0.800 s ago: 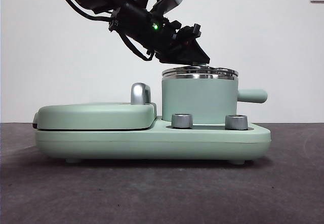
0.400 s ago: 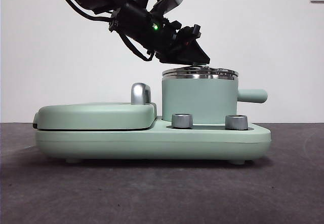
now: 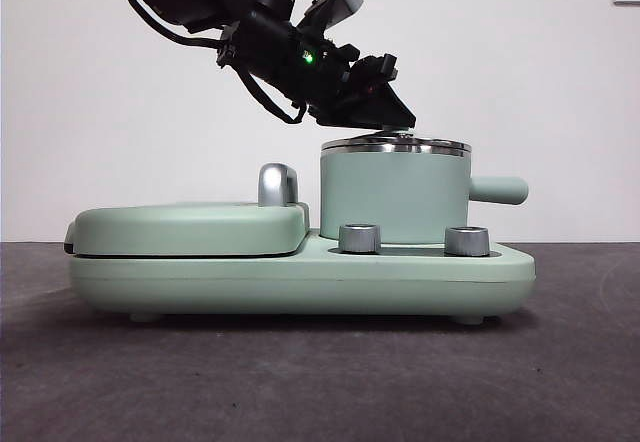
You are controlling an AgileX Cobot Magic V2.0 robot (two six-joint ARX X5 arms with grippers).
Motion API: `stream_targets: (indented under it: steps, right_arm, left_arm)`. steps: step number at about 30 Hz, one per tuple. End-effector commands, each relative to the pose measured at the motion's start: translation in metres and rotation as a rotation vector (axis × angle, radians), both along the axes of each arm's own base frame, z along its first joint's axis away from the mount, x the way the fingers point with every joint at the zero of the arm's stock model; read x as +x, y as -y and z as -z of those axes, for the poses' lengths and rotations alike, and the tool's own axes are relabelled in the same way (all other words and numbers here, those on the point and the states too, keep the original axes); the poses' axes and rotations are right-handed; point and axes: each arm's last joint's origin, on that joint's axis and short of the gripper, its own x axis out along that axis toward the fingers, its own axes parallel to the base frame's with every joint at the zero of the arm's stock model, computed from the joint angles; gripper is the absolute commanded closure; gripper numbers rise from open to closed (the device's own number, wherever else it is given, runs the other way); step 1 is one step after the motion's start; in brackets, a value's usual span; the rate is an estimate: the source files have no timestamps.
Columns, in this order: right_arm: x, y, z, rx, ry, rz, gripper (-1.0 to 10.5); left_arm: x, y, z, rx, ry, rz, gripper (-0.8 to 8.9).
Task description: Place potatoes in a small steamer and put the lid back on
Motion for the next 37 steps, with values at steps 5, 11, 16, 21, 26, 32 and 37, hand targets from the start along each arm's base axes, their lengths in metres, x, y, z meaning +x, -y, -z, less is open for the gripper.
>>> stream_targets:
  steps: [5,11,16,21,26,32,37]
  right_arm:
    - [0.001,-0.001,-0.004,0.019,0.013,0.005,7.1]
    - [0.001,-0.001,-0.004,0.019,0.013,0.005,7.2]
    - [0.001,-0.001,-0.004,0.019,0.013,0.004,7.2]
    - [0.001,-0.001,-0.004,0.016,0.015,0.002,7.1]
    - [0.001,-0.001,-0.004,0.014,0.017,0.001,7.1]
    - [0.001,-0.001,-0.004,0.011,0.020,-0.003,7.1]
    - [0.001,-0.001,-0.004,0.012,0.020,-0.004,7.1]
  left_arm:
    - [0.003,0.005,0.015,0.033,-0.048,0.010,7.15]
    - [0.003,0.005,0.015,0.028,-0.056,0.007,5.69]
    - [0.004,0.005,0.014,0.005,-0.074,-0.002,4.67]
    - [0.002,0.004,0.009,-0.012,-0.081,-0.001,4.64]
    - [-0.006,-0.001,-0.018,-0.044,-0.033,0.001,4.60]
    - [-0.029,-0.024,-0.075,-0.097,0.008,-0.018,4.61]
    - [-0.063,-0.056,-0.120,-0.083,-0.046,-0.048,4.63]
